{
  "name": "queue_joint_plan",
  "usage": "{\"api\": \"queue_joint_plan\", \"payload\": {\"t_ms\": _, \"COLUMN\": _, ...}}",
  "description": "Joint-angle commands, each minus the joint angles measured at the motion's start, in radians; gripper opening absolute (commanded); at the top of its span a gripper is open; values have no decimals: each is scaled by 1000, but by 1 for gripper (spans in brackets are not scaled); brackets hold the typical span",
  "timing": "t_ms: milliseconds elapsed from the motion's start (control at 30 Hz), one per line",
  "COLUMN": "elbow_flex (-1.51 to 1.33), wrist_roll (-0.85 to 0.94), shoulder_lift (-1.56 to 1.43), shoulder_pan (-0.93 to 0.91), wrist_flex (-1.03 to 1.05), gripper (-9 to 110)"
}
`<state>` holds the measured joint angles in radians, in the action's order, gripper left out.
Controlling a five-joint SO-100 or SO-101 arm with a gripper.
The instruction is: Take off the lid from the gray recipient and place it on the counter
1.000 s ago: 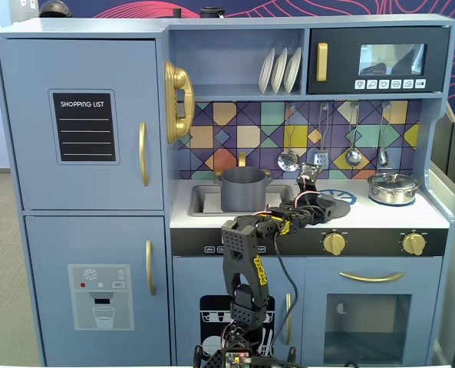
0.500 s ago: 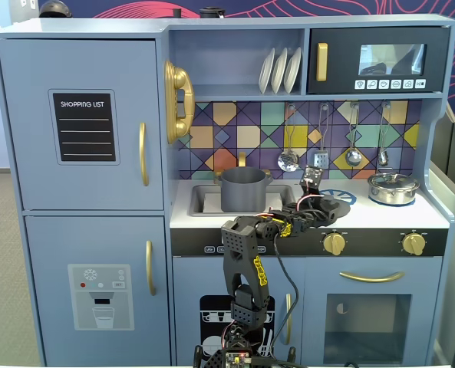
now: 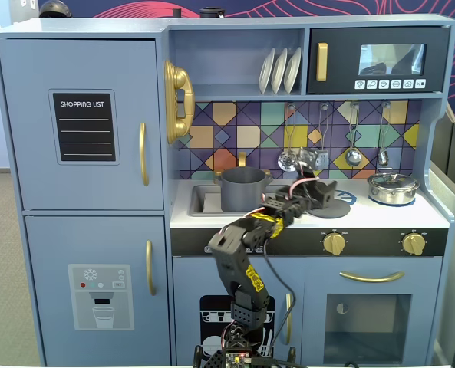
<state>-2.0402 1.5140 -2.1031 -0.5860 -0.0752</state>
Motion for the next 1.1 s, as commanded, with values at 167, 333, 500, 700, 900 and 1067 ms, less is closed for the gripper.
{"api": "queue_joint_plan", "payload": {"t_ms": 167, "elbow_flex": 78, "wrist_roll": -156, "shoulder_lift": -615, "shoulder_pan": 222, "wrist_flex": 1075, "gripper": 0}}
{"api": "queue_joint_plan", "payload": {"t_ms": 333, "elbow_flex": -52, "wrist_roll": -120, "shoulder_lift": -773, "shoulder_pan": 443, "wrist_flex": 1292, "gripper": 0}}
{"api": "queue_joint_plan", "payload": {"t_ms": 500, "elbow_flex": -327, "wrist_roll": -94, "shoulder_lift": -847, "shoulder_pan": 566, "wrist_flex": 1262, "gripper": 0}}
{"api": "queue_joint_plan", "payload": {"t_ms": 700, "elbow_flex": -703, "wrist_roll": -29, "shoulder_lift": -896, "shoulder_pan": 546, "wrist_flex": 1081, "gripper": 0}}
{"api": "queue_joint_plan", "payload": {"t_ms": 900, "elbow_flex": -928, "wrist_roll": -35, "shoulder_lift": -1071, "shoulder_pan": 551, "wrist_flex": 1115, "gripper": 0}}
{"api": "queue_joint_plan", "payload": {"t_ms": 1067, "elbow_flex": -960, "wrist_roll": -8, "shoulder_lift": -1074, "shoulder_pan": 554, "wrist_flex": 1239, "gripper": 0}}
